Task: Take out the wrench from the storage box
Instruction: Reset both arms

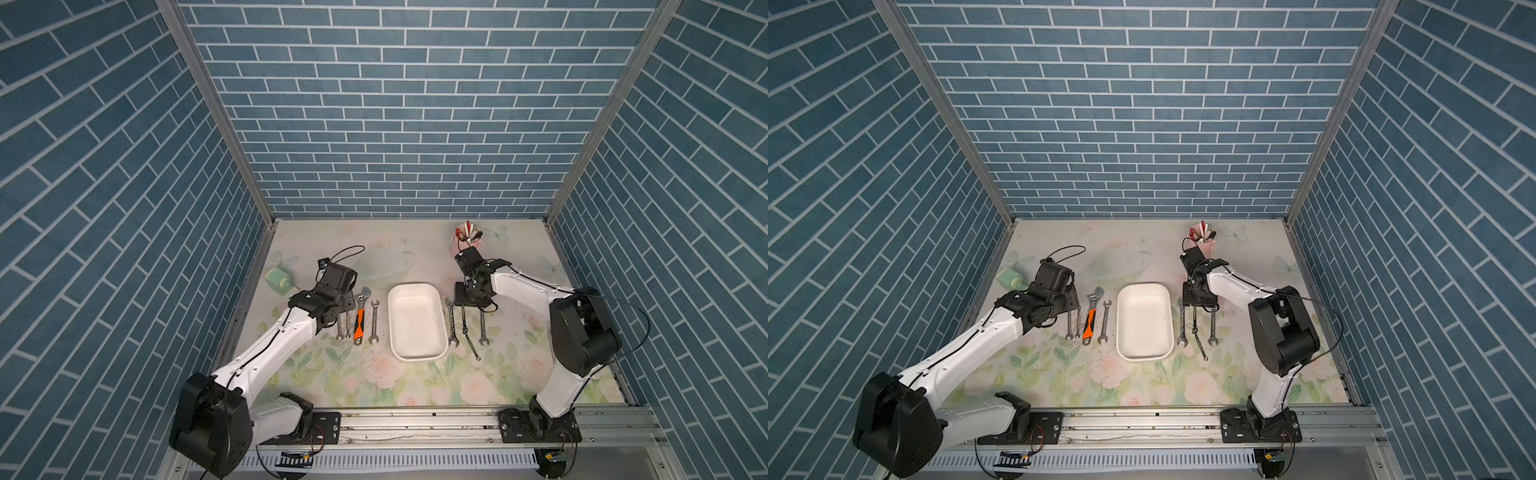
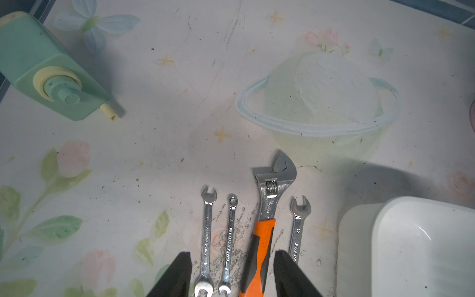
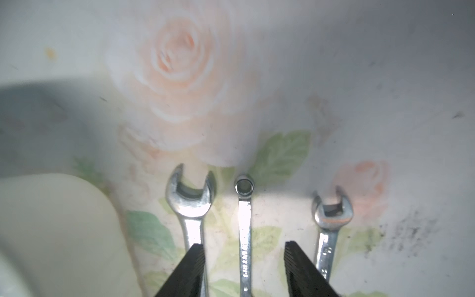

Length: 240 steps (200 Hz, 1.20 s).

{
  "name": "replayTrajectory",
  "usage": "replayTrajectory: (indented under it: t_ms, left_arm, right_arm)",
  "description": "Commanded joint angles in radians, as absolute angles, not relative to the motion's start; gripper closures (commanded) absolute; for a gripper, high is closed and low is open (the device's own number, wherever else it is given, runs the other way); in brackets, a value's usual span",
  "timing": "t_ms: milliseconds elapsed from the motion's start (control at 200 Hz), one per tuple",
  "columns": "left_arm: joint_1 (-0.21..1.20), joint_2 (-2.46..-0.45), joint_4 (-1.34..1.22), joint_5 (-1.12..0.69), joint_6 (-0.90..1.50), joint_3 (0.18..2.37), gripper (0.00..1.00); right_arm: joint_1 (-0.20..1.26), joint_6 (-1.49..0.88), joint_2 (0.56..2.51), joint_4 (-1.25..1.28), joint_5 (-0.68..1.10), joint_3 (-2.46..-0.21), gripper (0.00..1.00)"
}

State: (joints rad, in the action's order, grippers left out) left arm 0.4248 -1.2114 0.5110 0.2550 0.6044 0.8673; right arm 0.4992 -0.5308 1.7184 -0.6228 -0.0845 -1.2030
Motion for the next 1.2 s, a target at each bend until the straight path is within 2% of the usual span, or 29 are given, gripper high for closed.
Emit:
replayTrajectory:
  t_ms: [0, 110, 195, 285, 340, 370, 510, 590, 695, 775, 925, 1195]
  left_arm:
    - [0.419, -1.186, 0.42, 0.32, 0.567, 0.885, 0.42]
    - [0.419, -1.186, 0.272, 0.397, 0.537, 0.877, 0.42]
    - [0.419, -1.206, 0.179, 0.502, 0.53, 0.87, 0.32]
    - [0.417, -1.239, 0.071, 0.615, 0.506, 0.854, 0.19]
    - [0.407, -1.258, -0.001, 0.691, 0.489, 0.831, 0.04]
    - [0.396, -1.267, -0.042, 0.72, 0.475, 0.817, 0.0]
    - [0.33, -1.312, -0.308, 0.789, 0.326, 0.7, 0.0]
    - [0.29, -1.335, -0.487, 0.787, 0.208, 0.609, 0.0]
    - [0.206, -1.369, -0.583, 0.731, 0.151, 0.54, 0.0]
    - [0.127, -1.4, -0.645, 0.633, 0.147, 0.514, 0.0]
    - [0.049, -1.448, -0.871, 0.466, 0.141, 0.397, 0.0]
    - [0.058, -1.467, -1.131, 0.318, 0.078, 0.274, 0.0]
  right_arm:
    - [0.474, -0.478, 1.606, -0.597, -0.207, -1.218, 0.39]
    - [0.447, -0.413, 1.523, -0.469, -0.308, -1.145, 0.26]
    - [0.429, -0.349, 1.462, -0.333, -0.394, -1.054, 0.13]
    - [0.409, -0.257, 1.407, -0.135, -0.466, -0.918, 0.01]
    - [0.391, -0.221, 1.391, -0.018, -0.527, -0.843, 0.0]
    - [0.379, -0.2, 1.384, 0.049, -0.556, -0.799, 0.0]
    - [0.314, -0.143, 1.38, 0.353, -0.644, -0.623, 0.0]
    - [0.278, -0.06, 1.391, 0.57, -0.616, -0.518, 0.0]
    - [0.241, 0.046, 1.426, 0.883, -0.567, -0.393, 0.0]
    - [0.184, 0.046, 1.468, 0.922, -0.433, -0.391, 0.0]
    - [0.14, 0.054, 1.53, 0.975, -0.3, -0.396, 0.0]
    - [0.106, 0.061, 1.497, 1.144, -0.166, -0.282, 0.0]
